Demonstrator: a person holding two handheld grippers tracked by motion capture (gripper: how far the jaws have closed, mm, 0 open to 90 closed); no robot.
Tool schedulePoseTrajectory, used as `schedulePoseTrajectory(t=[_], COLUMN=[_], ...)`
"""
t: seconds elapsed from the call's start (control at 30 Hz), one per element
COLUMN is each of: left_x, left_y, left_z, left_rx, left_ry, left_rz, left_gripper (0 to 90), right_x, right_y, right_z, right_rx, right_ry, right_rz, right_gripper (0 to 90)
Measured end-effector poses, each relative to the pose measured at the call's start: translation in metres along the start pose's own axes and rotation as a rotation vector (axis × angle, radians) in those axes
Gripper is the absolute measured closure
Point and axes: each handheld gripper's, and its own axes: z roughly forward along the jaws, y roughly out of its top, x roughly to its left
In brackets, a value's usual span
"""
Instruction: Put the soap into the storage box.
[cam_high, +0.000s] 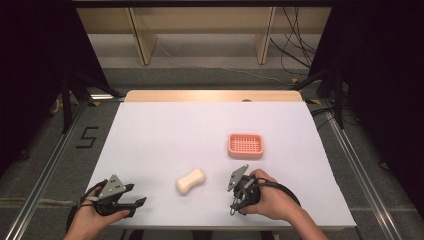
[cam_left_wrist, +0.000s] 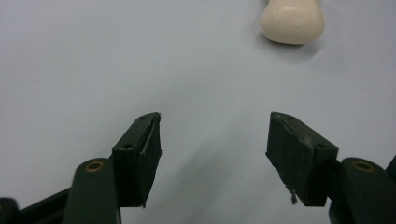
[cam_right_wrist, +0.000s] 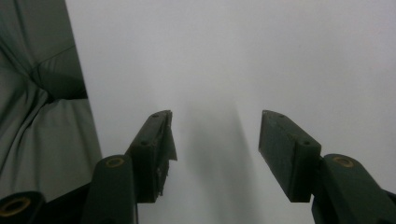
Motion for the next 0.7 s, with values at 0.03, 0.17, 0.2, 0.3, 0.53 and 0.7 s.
schedulePoseTrajectory(t=[0.03, 0.17, 0.2, 0.3, 0.53, 0.7], left_x=[0.0, -0.003, 0.0, -0.003, -0.001, 0.001], left_y=[0.0, -0.001, -0.001, -0.003, -0.003, -0.003], left_z=[0.0, 0.001, 0.002, 0.002, 0.004, 0.004], left_rx=[0.0, 0.012, 0.015, 0.017, 0.005, 0.02], left_ry=[0.0, -0.023, -0.019, -0.027, -0.038, -0.039], left_rz=[0.0, -0.037, 0.005, -0.055, -0.048, -0.041], left_gripper=[34.9, 34.9, 35.0, 35.2, 35.4, 35.5], right_x=[0.0, -0.008, -0.012, -0.015, -0.022, -0.027], right_y=[0.0, 0.013, 0.018, 0.026, 0.049, 0.061], right_z=[0.0, 0.0, 0.001, 0.001, 0.002, 0.006], right_rx=[0.0, 0.009, 0.006, 0.007, 0.008, 0.036], right_ry=[0.0, -0.004, -0.008, -0.011, -0.012, -0.03], right_rz=[0.0, -0.005, -0.026, -0.035, -0.051, -0.114], right_gripper=[44.6, 42.3, 41.5, 40.2, 38.2, 38.4])
